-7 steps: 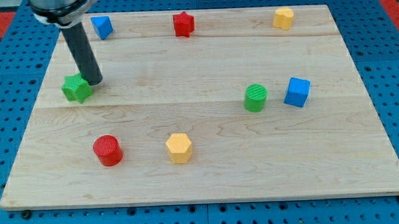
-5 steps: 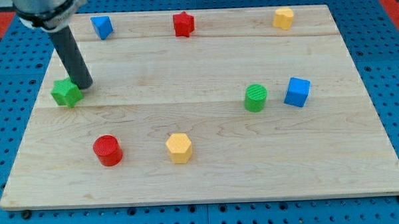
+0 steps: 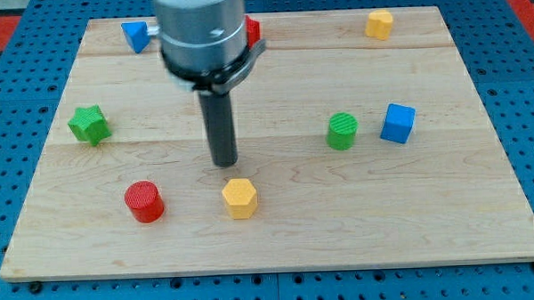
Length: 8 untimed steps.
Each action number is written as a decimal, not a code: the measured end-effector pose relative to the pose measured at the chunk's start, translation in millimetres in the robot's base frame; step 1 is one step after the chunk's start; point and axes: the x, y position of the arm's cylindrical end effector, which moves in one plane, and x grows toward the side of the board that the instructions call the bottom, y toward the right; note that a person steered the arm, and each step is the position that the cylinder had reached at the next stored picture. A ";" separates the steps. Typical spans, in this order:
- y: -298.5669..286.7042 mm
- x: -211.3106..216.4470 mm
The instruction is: Push the red circle towards the center of the board
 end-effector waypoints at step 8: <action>-158.5 2.8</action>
